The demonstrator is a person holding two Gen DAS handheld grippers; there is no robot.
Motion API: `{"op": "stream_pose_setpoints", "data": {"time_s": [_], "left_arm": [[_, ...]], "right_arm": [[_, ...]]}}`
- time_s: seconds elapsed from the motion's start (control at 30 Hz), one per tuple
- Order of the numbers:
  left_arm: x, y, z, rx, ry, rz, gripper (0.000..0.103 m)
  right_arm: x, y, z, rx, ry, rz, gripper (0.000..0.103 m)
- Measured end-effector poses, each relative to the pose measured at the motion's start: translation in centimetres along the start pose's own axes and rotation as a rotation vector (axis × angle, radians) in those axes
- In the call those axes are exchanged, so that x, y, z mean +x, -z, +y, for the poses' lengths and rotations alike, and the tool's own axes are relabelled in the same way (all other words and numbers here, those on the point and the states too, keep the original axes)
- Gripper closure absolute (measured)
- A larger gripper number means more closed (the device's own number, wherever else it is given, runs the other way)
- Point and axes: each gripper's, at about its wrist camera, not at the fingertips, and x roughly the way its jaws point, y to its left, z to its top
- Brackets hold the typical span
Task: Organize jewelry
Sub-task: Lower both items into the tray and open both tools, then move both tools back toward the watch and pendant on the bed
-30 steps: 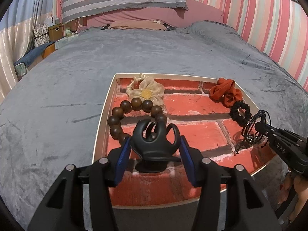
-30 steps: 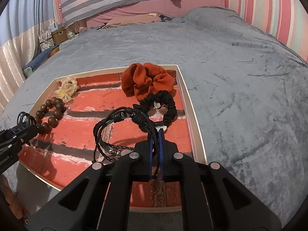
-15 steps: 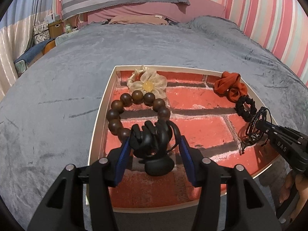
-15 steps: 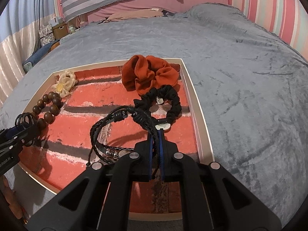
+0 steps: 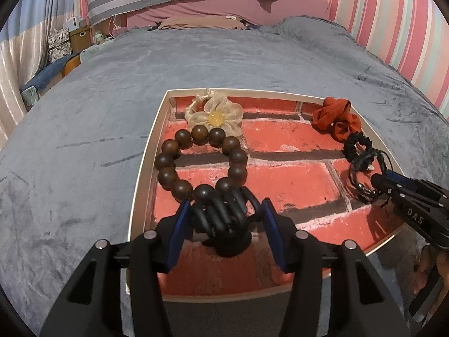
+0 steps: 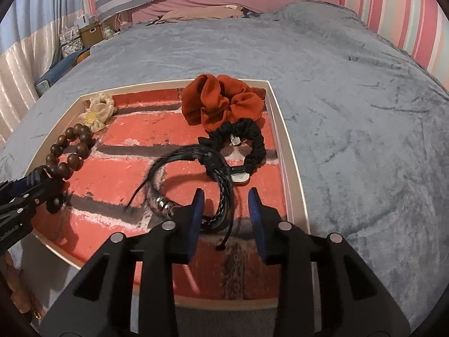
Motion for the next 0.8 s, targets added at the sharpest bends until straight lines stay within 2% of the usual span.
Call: {"op": "stream_pose_setpoints", "data": {"time_s": [0.1, 0.13, 0.17, 0.27, 0.33, 0.47, 0.53, 0.57, 0.63, 0.8], "left_arm": [[-0.7, 0.0, -0.2, 0.008, -0.001, 0.0, 0.051], [-1.0, 0.1, -0.2, 0.009, 0.002, -0.001, 0.049], [-1.5, 0.1, -0.2, 0.008, 0.01, -0.004, 0.043], [-2.8, 0.2, -0.4, 0.009, 0.02, -0.022, 0.039], [-3.9, 0.4, -0.5, 0.01, 0.026, -0.031, 0.036], [-6.3, 1.0, -0.6, 0.01, 0.021, -0.061, 0.033], [-7.4, 1.3, -0.5, 0.003, 0.01, -0.077, 0.03], [-8.0, 1.5, -0.4, -0.004, 0.003, -0.085, 0.024], [-9.7, 2.1, -0.1, -0.022, 0.001, -0.119, 0.02], [-12.9, 3.7, 0.2, -0.043, 0.009, -0.148, 0.02]], "right_arm": [[-0.7, 0.0, 0.0, -0.004, -0.004, 0.003, 0.06], [-1.0, 0.0, 0.0, -0.003, -0.007, -0.002, 0.053], [-1.6, 0.1, -0.1, -0.002, -0.008, -0.01, 0.051], [-3.0, 0.2, -0.1, -0.006, -0.016, -0.028, 0.043], [-3.9, 0.1, -0.1, -0.005, -0.017, -0.043, 0.033], [-6.7, 0.4, -0.3, -0.008, -0.007, -0.091, 0.02], [-8.2, 0.7, -0.4, -0.008, 0.006, -0.121, 0.008], [-8.8, 0.9, -0.5, -0.007, 0.01, -0.134, 0.007], [-10.3, 1.4, -0.9, -0.004, 0.019, -0.161, 0.004], [-13.2, 3.0, -1.8, 0.016, 0.019, -0.179, 0.004]]}}
